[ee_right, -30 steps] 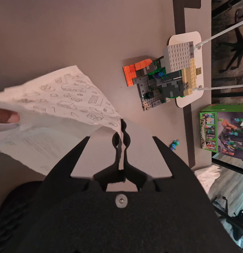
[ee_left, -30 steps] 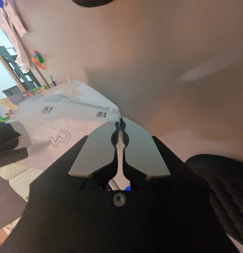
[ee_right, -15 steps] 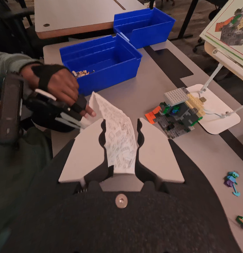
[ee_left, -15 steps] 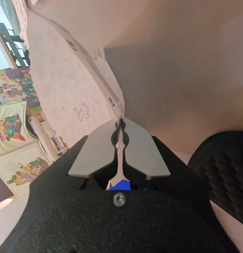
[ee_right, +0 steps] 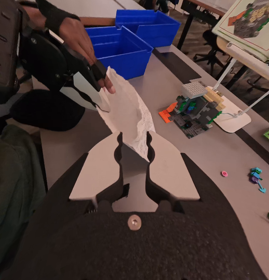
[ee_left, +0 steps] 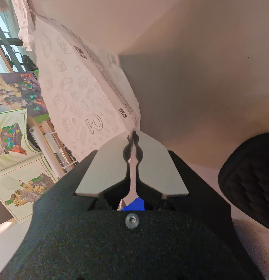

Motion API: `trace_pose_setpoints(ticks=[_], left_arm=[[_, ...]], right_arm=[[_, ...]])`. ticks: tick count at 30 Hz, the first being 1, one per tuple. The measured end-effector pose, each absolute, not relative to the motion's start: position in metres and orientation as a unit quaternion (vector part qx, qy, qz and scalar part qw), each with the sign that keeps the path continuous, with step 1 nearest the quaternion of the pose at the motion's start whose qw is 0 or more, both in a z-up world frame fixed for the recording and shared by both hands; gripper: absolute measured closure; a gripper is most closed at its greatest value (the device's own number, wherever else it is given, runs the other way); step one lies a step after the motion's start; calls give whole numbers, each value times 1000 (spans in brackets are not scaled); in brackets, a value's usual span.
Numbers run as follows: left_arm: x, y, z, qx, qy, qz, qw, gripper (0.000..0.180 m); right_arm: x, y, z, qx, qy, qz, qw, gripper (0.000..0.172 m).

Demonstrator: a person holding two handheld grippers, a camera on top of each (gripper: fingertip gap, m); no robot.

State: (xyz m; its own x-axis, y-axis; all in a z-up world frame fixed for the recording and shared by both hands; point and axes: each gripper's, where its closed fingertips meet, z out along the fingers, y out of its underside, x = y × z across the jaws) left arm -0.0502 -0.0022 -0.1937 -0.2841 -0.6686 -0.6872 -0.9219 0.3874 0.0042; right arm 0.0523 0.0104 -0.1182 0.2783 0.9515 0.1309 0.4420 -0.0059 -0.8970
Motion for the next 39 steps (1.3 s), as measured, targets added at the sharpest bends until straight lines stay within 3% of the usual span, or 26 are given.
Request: trace_pose_setpoints(ticks=[5,11,24,35,39], left_arm=[[-42,-1,-191,-495,788,212,298,180],[-38,-11,-199,-482,803,202,285,180],[-30,-32,-227,-416,832,245,273,180],[-35,-16,-207,-475,789,178,348,180],[-41,-9,-202,-484,781,178,354,180]], right_arm=[[34,26,-123,-688,-562,233,396,136],[23,63,-147,-691,-618,65,369,172],[26,88,-137,-750,-567,83,330,172],[37,72,-140,-745,-568,108,332,172],[31,60,-124,-727,-561,182,351,147]])
